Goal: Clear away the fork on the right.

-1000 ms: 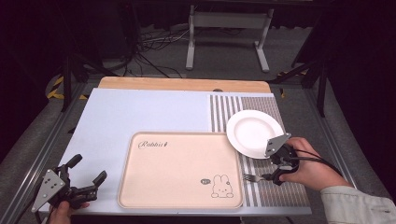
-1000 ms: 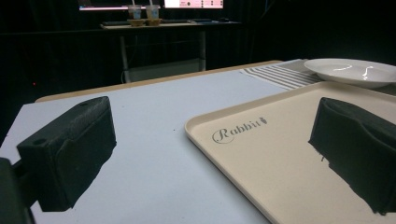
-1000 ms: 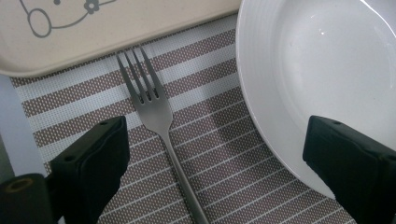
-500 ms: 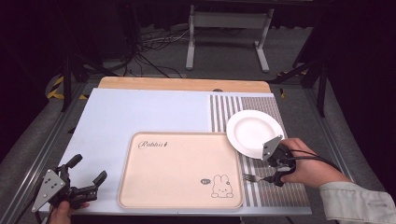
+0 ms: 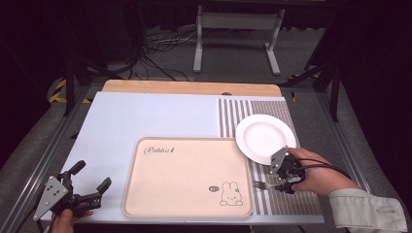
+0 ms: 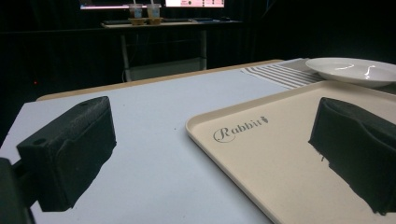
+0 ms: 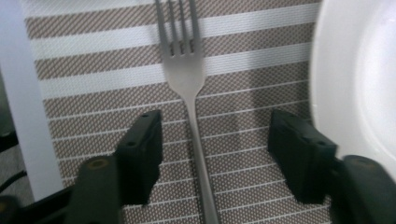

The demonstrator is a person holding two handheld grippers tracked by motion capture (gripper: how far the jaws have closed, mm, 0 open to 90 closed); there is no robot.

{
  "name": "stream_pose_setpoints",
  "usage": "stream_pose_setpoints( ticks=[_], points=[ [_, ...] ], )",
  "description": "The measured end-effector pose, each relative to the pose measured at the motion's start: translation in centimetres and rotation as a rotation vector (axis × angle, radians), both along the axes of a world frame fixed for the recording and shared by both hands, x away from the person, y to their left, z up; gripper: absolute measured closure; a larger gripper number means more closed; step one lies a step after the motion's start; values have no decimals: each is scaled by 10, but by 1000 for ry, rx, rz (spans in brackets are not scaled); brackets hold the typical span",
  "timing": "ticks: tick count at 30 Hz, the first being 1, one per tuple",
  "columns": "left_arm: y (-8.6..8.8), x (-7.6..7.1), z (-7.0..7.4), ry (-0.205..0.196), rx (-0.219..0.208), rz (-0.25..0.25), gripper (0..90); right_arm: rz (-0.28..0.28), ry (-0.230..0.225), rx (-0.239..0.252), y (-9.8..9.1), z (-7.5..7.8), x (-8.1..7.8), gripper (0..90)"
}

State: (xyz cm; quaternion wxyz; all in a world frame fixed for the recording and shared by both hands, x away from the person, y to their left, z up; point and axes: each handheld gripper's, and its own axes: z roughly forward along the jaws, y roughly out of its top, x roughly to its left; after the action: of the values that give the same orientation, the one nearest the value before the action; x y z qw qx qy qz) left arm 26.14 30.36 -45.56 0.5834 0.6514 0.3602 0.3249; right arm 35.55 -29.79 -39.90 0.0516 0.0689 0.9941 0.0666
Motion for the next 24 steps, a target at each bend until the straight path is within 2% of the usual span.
stream_pose_setpoints(
  ticks=[2,3,6,7,8,9,13,14,17,21,24],
  points=[
    [0,0,0,-1,0,0,9,5,4,-7,0,0,0,417],
    [0,0,0,1,0,1,9,19,17,-31,0,-2,0,481],
    [1,0,0,1,3,0,9,33,20,-57,0,-4,0,520],
    [1,0,0,0,1,0,9,46,37,-82,1,-6,-1,558],
    [1,0,0,0,1,0,9,46,37,-82,1,-6,-1,558],
    [1,0,0,0,1,0,10,67,44,-103,2,-8,-1,592],
    [1,0,0,-2,0,0,9,79,62,-134,3,-10,-1,651],
    [1,0,0,-3,-1,0,9,88,70,-154,3,-10,-1,676],
    [1,0,0,-2,0,-1,9,91,85,-147,3,-12,0,716],
    [1,0,0,-3,2,-3,9,118,78,-178,2,-12,2,795],
    [1,0,0,-2,1,-2,9,126,79,-178,1,-13,2,833]
  ],
)
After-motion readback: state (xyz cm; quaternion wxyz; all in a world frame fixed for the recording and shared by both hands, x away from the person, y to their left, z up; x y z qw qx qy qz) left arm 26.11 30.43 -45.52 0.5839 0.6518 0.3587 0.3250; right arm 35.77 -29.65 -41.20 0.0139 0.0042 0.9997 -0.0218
